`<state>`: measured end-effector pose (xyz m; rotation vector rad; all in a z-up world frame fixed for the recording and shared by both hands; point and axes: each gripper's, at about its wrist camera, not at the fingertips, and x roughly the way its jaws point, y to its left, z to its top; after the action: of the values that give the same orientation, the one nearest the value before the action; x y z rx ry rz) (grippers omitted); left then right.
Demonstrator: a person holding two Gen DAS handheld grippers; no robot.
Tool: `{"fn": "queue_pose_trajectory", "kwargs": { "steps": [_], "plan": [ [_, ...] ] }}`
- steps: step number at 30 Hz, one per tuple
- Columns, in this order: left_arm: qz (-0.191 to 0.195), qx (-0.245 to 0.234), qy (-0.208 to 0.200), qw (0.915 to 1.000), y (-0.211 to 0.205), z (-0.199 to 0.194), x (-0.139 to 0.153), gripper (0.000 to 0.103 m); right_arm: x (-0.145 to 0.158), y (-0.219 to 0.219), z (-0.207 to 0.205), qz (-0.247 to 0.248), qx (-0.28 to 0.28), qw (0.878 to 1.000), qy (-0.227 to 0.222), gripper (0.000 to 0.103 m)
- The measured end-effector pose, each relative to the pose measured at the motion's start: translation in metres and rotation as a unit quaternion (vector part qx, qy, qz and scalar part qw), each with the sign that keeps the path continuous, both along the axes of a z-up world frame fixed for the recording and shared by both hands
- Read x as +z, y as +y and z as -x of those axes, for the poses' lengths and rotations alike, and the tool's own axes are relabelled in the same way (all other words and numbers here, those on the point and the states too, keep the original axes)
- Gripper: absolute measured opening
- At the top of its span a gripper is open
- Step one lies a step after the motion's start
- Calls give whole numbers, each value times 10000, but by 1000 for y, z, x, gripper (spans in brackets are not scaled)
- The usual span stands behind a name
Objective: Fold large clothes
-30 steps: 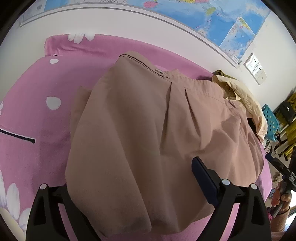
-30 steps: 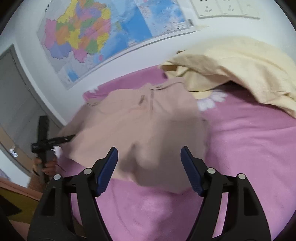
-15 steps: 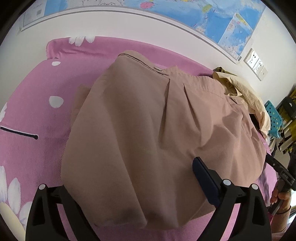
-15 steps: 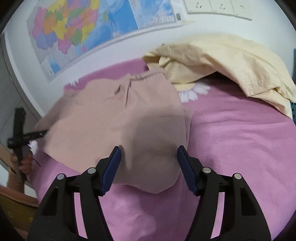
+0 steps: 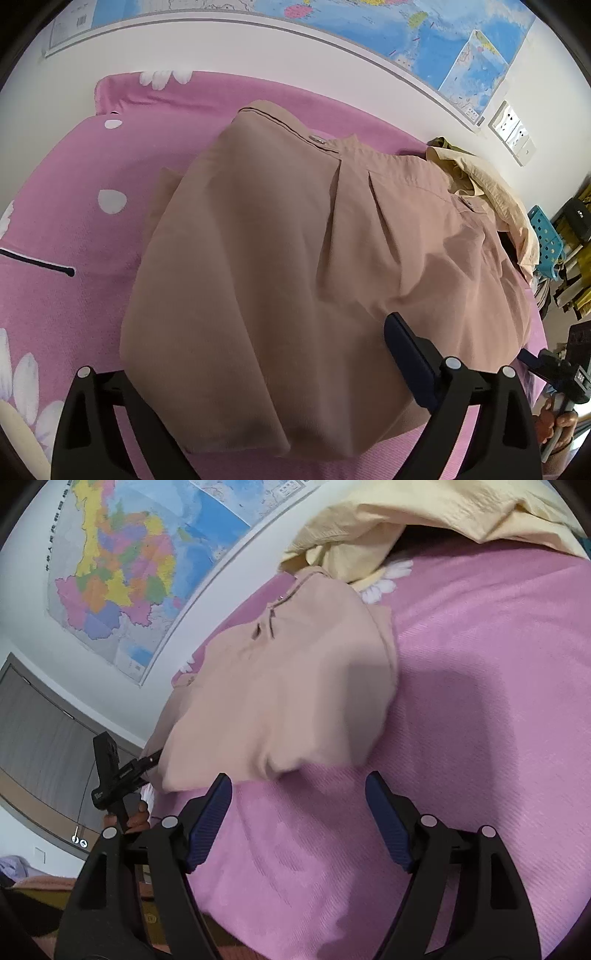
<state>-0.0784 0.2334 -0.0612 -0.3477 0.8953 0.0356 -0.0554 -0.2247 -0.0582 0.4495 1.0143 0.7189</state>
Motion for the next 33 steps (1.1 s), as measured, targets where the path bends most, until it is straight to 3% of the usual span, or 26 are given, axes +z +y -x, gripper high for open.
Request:
{"fn": "queue_pose_trajectory", "kwargs": {
  "steps": [7,11,20,31,33],
  "plan": [
    [75,4,-20,10000,0,-2,0,94,0,28,-20,135,-284,9991,-287,81],
    [121,45,-63,9999,-1,-3,0,94,-4,35,-31,-70,-660,9970,-393,81],
    [157,-3,-73,9998,1,-3,-1,94,-2,24,-8,18,-705,9975,-44,79],
    [189,-37,-113,9998,2,-5,-1,95,-1,61,-31,266,-818,9954,-433,82],
    [202,-49,-120,9997,2,-4,-2,95,0,56,-26,316,-833,9955,-326,81]
  ]
}}
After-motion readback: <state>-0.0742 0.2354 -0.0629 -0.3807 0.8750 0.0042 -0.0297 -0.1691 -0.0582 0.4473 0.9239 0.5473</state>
